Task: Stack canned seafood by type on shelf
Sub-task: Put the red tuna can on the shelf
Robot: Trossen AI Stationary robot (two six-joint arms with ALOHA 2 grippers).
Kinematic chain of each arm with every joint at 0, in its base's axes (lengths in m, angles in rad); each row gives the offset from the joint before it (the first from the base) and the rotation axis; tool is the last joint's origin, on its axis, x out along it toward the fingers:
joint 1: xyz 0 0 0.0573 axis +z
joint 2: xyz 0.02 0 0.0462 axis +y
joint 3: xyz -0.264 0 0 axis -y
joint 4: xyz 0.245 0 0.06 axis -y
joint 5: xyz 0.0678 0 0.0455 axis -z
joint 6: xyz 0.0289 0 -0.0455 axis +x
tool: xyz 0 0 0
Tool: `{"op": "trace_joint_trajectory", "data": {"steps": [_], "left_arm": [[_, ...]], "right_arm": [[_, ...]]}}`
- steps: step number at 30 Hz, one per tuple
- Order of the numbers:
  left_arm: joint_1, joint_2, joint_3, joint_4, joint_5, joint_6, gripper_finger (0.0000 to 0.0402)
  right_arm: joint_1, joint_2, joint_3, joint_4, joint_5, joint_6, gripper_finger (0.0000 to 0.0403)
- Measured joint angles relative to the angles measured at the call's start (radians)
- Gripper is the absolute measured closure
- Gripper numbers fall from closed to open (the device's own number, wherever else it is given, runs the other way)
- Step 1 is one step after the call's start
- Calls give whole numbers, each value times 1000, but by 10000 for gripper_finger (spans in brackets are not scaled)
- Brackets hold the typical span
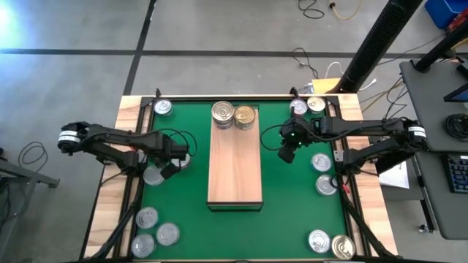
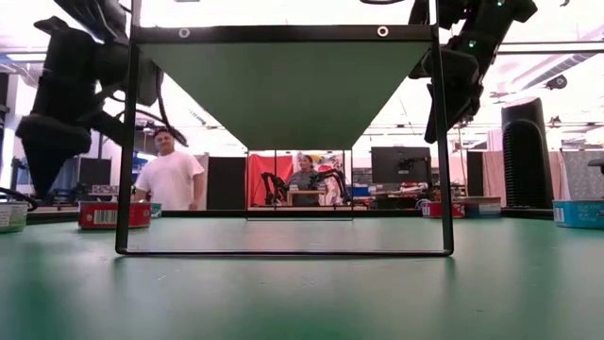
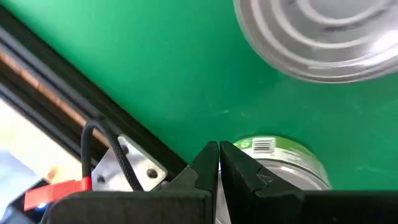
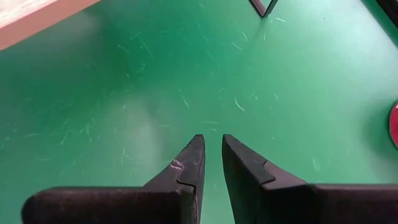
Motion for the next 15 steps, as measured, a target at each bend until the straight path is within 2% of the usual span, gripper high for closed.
{"op": "trace_joint_trajectory", "data": {"steps": [11,15], "left_arm": [[7,137,-5,7,0,-8,401],[7,160,-10,17,-3,43,401]], "right_arm": [[35,0,-45,17,4,-17,357],[35,0,-66,14,4,-17,360]]}}
